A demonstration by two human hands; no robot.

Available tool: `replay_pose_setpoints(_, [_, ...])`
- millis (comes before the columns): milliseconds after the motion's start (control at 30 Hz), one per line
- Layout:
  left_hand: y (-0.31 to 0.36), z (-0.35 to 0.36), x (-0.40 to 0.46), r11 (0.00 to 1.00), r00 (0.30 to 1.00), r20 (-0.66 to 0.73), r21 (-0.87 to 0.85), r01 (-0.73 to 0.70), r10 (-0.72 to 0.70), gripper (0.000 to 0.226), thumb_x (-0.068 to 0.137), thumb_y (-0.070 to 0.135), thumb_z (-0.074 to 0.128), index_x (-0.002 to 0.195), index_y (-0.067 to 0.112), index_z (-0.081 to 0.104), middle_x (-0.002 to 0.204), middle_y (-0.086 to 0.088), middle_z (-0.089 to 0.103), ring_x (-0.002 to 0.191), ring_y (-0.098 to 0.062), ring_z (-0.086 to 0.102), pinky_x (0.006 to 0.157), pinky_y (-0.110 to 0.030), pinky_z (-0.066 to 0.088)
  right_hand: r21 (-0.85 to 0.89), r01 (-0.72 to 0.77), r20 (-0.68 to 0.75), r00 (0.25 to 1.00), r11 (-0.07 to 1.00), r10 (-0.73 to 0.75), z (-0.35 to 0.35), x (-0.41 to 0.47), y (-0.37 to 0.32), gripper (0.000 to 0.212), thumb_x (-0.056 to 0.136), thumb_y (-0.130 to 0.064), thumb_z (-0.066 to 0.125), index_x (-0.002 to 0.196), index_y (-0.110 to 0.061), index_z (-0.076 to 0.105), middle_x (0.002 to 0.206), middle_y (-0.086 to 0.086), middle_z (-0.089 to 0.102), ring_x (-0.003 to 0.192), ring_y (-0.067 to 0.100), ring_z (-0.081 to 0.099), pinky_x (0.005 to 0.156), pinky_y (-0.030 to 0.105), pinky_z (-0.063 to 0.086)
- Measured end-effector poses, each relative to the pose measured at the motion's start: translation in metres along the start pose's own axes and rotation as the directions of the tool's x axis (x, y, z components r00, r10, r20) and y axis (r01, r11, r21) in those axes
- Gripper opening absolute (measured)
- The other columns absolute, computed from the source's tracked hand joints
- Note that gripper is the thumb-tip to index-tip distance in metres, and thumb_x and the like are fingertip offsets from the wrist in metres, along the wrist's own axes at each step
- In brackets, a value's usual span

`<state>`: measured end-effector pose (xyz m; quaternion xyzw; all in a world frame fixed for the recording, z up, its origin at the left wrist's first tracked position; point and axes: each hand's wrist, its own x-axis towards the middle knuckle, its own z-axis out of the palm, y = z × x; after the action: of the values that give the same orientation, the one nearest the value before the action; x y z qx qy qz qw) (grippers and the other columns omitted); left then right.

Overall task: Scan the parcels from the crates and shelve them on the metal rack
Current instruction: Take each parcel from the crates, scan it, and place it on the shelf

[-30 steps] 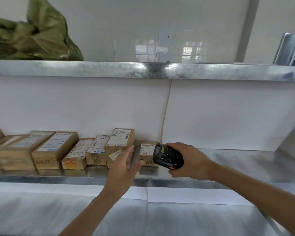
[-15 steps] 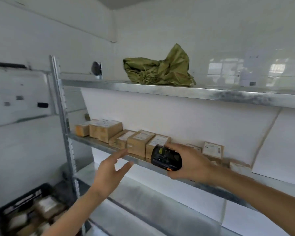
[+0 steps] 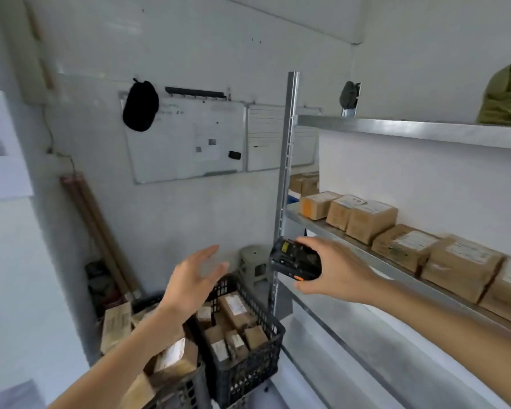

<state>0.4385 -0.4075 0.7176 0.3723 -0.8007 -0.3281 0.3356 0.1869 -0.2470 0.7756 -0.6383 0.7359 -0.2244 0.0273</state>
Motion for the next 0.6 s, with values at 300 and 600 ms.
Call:
replay_pose_setpoints(300, [-0.118,-0.004,0.089,0.989,0.988,-0.045,0.011,0.15,-0.149,0.05,0.098,0.039,0.062,0.144,0.021,0.057,0.141,0.002,0.059,0.129,-0.015,0.056,0.112,-0.04,0.045,0.014,0.016,0.127,0.992,1.0,-0.018,0.095,0.135,0.018,0.07,0.073,-0.052,0.082,0.136,-0.036,0.055,0.118,-0.016,0.061,0.103,0.007,0.059,0.084,0.029,0.053])
replay_pose_setpoints(600, [-0.26,0.107,0.228,0.929,0.93,0.054,-0.056,0.367,-0.364,0.05,0.098,0.036,0.064,0.144,0.02,0.054,0.134,0.006,0.064,0.126,-0.012,0.058,0.108,-0.027,0.043,0.058,-0.088,0.253,0.965,0.994,0.07,0.237,0.289,0.15,0.071,0.072,-0.056,0.076,0.135,-0.034,0.052,0.116,-0.014,0.064,0.1,0.01,0.063,0.086,0.038,0.057])
